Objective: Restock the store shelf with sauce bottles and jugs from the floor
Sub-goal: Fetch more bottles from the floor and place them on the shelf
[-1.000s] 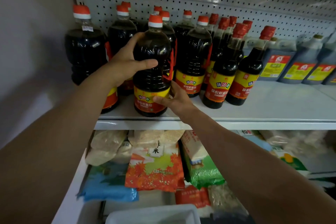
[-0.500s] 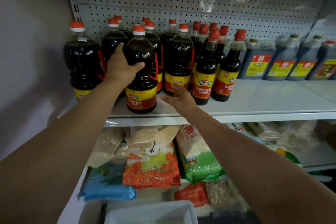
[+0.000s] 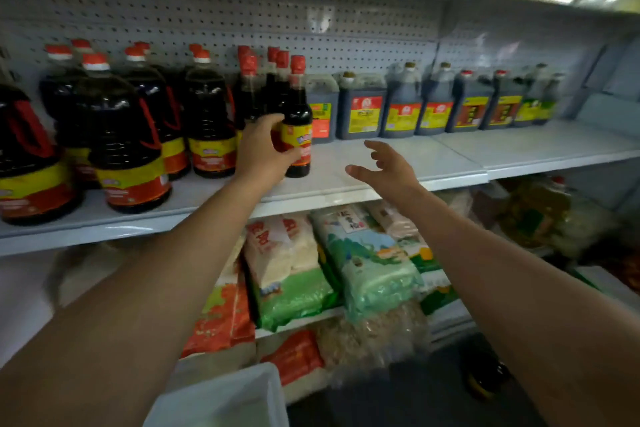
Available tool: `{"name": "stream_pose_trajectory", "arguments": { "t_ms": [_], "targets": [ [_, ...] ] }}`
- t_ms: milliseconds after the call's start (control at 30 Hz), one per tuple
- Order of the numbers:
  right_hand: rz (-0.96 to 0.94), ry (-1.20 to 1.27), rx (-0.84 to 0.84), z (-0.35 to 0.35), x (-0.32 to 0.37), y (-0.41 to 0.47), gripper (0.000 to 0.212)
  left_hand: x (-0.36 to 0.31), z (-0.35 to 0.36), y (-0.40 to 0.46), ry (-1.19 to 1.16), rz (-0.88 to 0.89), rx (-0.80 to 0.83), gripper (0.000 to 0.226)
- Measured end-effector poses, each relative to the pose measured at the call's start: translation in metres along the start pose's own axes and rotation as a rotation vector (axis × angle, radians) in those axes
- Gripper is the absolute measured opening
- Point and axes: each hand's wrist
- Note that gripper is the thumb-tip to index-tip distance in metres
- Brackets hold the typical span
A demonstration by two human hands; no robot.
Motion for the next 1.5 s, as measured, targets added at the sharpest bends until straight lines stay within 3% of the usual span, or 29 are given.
{"name": "stream_pose_trajectory", "arguments": {
  "t_ms": [333,567,833,1133,1500],
  "targets": [
    [0.213,-0.43,-0.12,-0.186,-0.137,-0.107,0.071,-0.11,0.216,-0.04,0.022,0.004,0.38,0.058],
    [0.384,-0.494,-0.109,-0.26,-0.221,-0.179,0.071,-0.166,0.335,-0.068,0.108,0.036,0.535,0.063],
    [0.508,-0.457,-0.134,-0.296,-0.31,-0.193,0.073,-0.183,0.436,-0.047,0.158,0.069,0.706,0.06],
    [0.724,-0.349,-0.175,-0.323,-0.432,-0.121,0.077,-0.162,0.599,0.049,0.151,0.098,0.937,0.056],
    [1.05,-0.096,-0.254,-0.303,-0.567,-0.077,0.079,-0.116,0.764,0.118,0.214,0.138,1.273,0.062]
  ]
}}
Point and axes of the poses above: each hand's wrist, its own y-axis towards the middle knuckle, its own z-axis out of the palm, x = y × z, and after that the axes turned 12 degrees about x, right-handed
